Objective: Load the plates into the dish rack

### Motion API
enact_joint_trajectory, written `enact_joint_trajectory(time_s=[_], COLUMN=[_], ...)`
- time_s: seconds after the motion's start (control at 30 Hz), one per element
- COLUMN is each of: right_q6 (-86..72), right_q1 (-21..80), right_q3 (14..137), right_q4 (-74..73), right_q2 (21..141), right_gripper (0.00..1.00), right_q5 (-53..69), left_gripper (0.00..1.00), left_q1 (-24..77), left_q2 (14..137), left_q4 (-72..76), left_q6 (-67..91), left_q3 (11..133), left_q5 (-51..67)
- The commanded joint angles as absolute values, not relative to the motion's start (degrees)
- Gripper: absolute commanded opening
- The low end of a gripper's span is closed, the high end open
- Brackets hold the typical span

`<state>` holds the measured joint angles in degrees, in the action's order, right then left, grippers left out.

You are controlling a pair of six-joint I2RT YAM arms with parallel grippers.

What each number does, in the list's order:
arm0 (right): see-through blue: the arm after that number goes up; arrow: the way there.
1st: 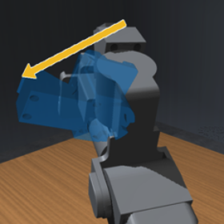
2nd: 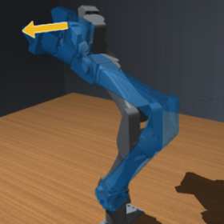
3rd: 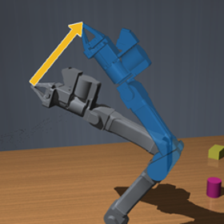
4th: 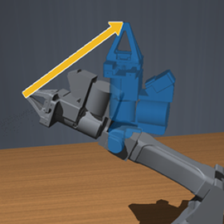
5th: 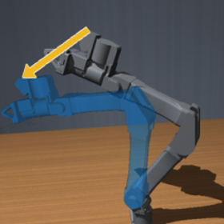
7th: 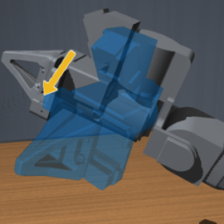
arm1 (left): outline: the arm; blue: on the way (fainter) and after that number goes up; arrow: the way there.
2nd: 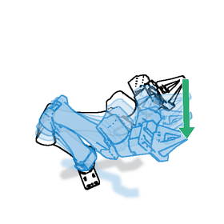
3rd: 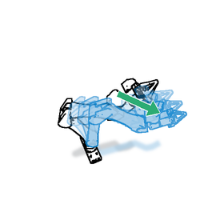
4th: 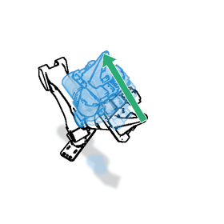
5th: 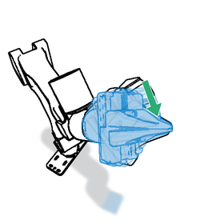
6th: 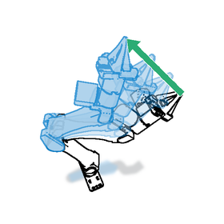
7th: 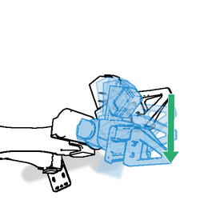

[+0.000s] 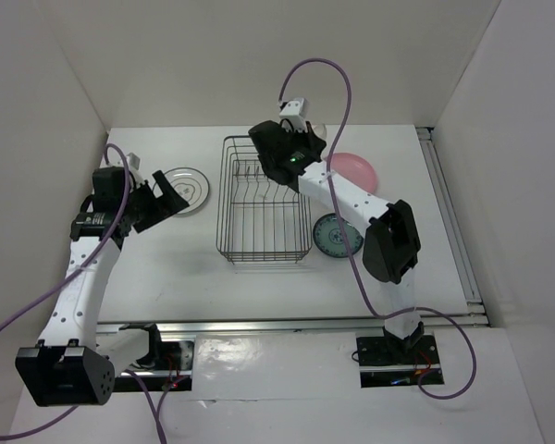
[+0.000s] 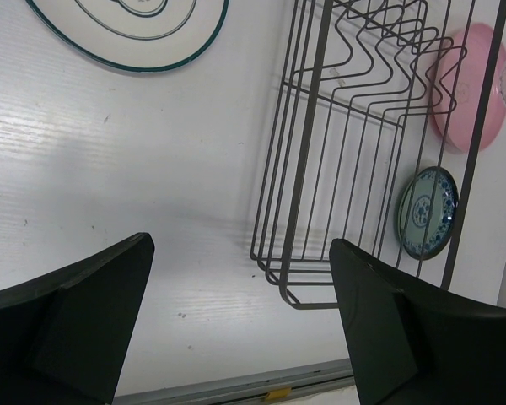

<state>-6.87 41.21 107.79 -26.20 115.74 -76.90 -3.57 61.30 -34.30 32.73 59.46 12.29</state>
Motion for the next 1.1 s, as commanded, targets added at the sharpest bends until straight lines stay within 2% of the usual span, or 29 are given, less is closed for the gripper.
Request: enact_joint_trajectory(time_s=[0.0,0.6,1.07], right_q6=[-2.4,6.1,6.6], right_q1=[40.7,40.7,41.8], right_q3=[105.9,104.2,103.5], right_q4=[-19.7,-12.9,-12.2], right_q2=[113.8,116.7,119.8], right_gripper=[0.00,0.00,0.00], right_q5=[-76.5,-72.7,-70.0], left_gripper=[0.99,0.99,0.99], left_q1=[-4.4,-5.5,-6.1], left_q2=[60.2,59.7,59.7], left_q4=[-32.5,-31.4,-31.4], left_q6=[31.1,31.1,30.6], left_q3=[59.0,57.3,56.8], left_q5=[13.6,15.3,16.3])
